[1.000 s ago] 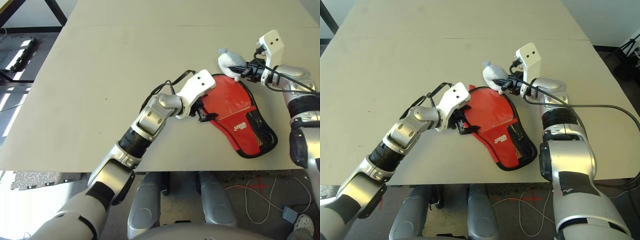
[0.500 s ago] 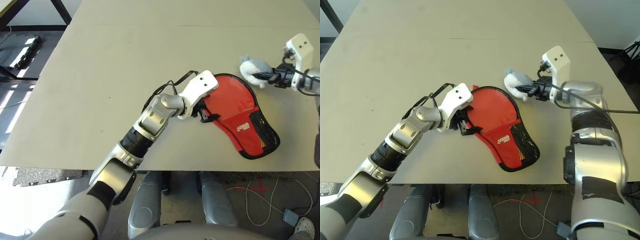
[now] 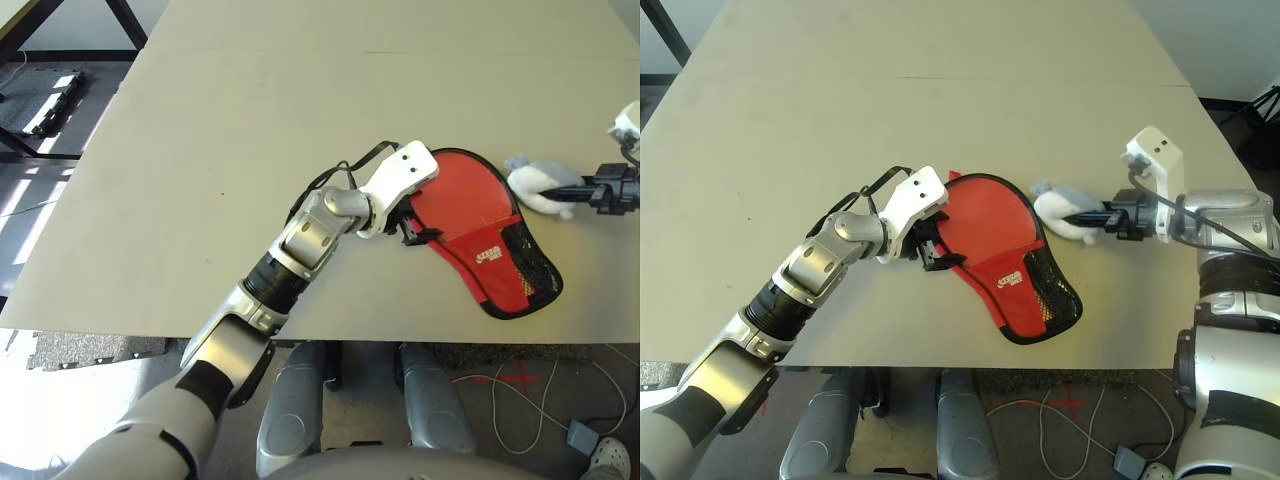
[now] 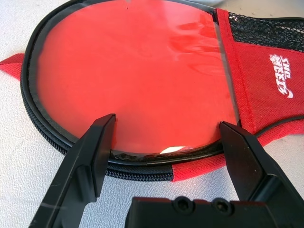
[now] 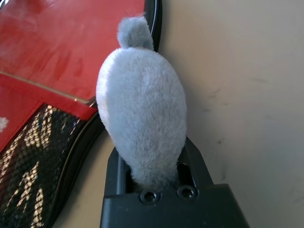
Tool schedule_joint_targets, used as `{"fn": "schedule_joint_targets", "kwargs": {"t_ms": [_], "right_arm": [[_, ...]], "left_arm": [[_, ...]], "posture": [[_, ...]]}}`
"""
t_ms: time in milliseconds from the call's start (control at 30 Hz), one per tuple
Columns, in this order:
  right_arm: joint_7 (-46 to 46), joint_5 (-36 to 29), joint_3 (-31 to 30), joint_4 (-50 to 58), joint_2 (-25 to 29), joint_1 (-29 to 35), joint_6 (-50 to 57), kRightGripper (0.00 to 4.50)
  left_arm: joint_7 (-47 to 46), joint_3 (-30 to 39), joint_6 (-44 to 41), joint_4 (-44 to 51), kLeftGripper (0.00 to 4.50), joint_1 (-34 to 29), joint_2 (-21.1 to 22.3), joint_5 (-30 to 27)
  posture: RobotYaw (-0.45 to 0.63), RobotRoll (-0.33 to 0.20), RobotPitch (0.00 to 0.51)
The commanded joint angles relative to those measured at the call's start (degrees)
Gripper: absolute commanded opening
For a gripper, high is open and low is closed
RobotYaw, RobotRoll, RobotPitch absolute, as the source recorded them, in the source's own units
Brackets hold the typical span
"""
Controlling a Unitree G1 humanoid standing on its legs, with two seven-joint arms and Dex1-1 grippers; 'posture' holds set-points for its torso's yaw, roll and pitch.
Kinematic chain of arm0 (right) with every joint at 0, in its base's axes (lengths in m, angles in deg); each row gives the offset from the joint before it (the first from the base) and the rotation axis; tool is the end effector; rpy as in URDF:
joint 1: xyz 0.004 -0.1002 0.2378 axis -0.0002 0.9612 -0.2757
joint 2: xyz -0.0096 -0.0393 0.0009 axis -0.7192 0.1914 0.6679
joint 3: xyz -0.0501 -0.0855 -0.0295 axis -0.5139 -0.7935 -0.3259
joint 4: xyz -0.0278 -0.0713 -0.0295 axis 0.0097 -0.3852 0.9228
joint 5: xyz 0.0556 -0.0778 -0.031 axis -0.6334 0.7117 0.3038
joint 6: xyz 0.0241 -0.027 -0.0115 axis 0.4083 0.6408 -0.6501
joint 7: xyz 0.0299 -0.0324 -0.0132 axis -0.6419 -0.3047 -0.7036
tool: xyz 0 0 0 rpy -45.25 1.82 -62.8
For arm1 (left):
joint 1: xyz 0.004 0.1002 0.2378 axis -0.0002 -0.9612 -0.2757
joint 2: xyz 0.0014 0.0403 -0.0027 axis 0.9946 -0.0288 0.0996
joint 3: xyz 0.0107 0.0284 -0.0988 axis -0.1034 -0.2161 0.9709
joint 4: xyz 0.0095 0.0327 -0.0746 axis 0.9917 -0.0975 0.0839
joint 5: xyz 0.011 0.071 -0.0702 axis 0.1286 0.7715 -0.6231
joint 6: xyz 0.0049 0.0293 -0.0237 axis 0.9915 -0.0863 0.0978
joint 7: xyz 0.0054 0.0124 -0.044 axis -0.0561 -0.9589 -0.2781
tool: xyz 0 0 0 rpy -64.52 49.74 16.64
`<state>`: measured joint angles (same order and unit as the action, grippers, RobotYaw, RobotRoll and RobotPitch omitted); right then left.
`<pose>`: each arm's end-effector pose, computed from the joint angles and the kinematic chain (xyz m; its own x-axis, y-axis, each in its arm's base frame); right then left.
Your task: Store the ping-pong paddle in its case and zip it.
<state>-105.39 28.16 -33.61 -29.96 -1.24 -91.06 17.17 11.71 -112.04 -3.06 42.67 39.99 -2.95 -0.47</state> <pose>0.2776 -0.3792 0.2186 0.5567 0.5816 -0.5931 -0.7459 0.6643 -0.0487 0.2997 0.0568 0.1646 0.3988 -0.8101 -0.4298 0.9159 0.3283 0.2310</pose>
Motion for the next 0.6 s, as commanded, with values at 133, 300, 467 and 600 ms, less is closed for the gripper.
{"fn": "schedule_joint_targets", "kwargs": {"t_ms": [133, 300, 467, 600], "right_arm": [[-6.6, -1.5, 0.0, 4.4, 3.9, 5.6, 3.8, 0.55], [-8.4, -5.6, -1.8, 9.7, 6.6, 10.3, 6.5, 0.55], [-8.4, -12.4, -6.5, 15.4, 11.3, 15.7, 8.4, 0.55], [-8.4, -16.5, -10.1, 17.5, 14.7, 18.8, 8.2, 0.55]], "left_arm": [[0.6, -2.4, -1.1, -3.3, 4.50, -0.8, -0.3, 1.4], [0.8, -2.2, -0.7, -4.5, 4.50, -0.1, -0.7, 1.7], [1.2, -2.0, -0.1, -5.5, 4.50, 0.3, -1.2, 2.2], [1.4, -1.9, 0.4, -6.1, 4.50, 0.5, -1.3, 2.4]], "posture": [[-0.10, 0.000, 0.296], [-0.11, 0.000, 0.298], [-0.12, 0.000, 0.298], [-0.12, 0.000, 0.297]]}}
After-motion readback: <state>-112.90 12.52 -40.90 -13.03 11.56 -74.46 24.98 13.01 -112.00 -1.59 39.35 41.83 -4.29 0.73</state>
